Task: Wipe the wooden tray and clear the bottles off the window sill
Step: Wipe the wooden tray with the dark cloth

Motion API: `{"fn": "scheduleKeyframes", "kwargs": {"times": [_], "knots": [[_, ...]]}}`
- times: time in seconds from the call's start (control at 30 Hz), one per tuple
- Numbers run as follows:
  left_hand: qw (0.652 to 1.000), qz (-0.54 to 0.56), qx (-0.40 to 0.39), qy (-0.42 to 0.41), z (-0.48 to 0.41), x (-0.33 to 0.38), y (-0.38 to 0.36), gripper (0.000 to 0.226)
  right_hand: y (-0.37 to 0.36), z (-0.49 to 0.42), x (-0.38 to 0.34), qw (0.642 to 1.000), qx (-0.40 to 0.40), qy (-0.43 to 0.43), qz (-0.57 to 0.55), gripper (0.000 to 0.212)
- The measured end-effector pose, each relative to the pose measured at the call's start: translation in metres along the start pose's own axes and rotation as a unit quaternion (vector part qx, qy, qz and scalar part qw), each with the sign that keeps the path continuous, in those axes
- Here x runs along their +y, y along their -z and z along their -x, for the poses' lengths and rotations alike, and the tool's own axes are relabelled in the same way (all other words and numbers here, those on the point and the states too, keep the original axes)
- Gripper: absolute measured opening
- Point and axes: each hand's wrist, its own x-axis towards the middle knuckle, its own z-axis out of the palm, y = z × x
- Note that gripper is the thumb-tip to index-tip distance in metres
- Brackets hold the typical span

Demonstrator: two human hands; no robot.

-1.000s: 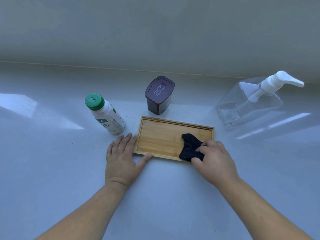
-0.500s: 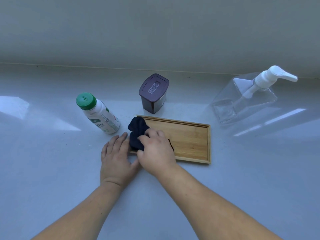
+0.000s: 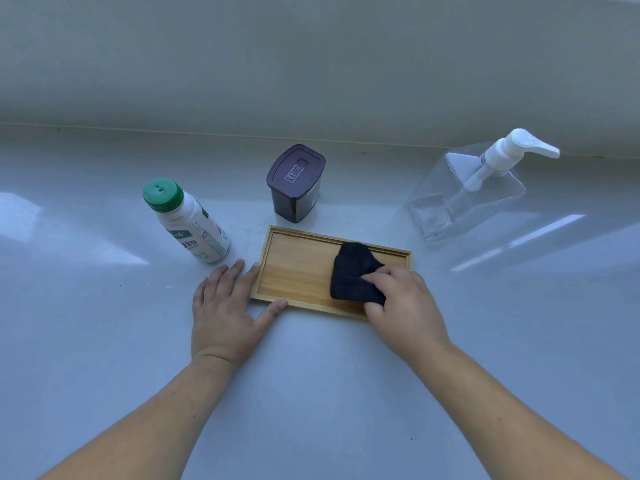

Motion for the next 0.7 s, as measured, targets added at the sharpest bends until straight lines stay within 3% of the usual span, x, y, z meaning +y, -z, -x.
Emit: {"fn": "scheduleKeyframes", "kwargs": {"times": [0.17, 0.27, 0.37, 0.43, 0.5, 0.57, 0.63, 0.7], "knots": [[1.0, -0.005, -0.017, 0.006, 0.001, 0.002, 0.003, 0.089, -0.019, 0.064, -0.034, 0.984, 0.024, 0.175, -0.004, 0.051], [1.0, -0.004, -0.027, 0.008, 0.001, 0.003, 0.007, 0.089, -0.042, 0.089, -0.039, 0.967, -0.057, 0.241, 0.059, 0.048], [0.999, -0.003, -0.044, 0.014, 0.001, 0.005, 0.011, 0.092, -0.057, 0.103, -0.038, 0.939, -0.19, 0.241, 0.159, 0.045], [0.998, 0.003, -0.054, 0.021, 0.001, 0.007, 0.014, 0.094, -0.054, 0.108, -0.033, 0.939, -0.206, 0.237, 0.138, 0.055], [0.998, 0.007, -0.06, 0.024, 0.001, 0.011, 0.02, 0.094, -0.04, 0.106, -0.029, 0.961, -0.172, 0.209, 0.053, 0.065], [0.997, 0.016, -0.076, 0.028, -0.001, 0.017, 0.026, 0.088, -0.021, 0.096, -0.02, 0.984, -0.115, 0.131, -0.02, 0.06], [0.993, 0.043, -0.1, 0.052, -0.005, 0.025, 0.034, 0.075, -0.002, 0.079, -0.005, 0.996, -0.036, 0.008, -0.085, 0.054], [0.984, 0.096, -0.11, 0.102, -0.012, 0.034, 0.04, 0.064, 0.013, 0.058, 0.008, 0.969, 0.013, -0.148, -0.197, 0.055]]}}
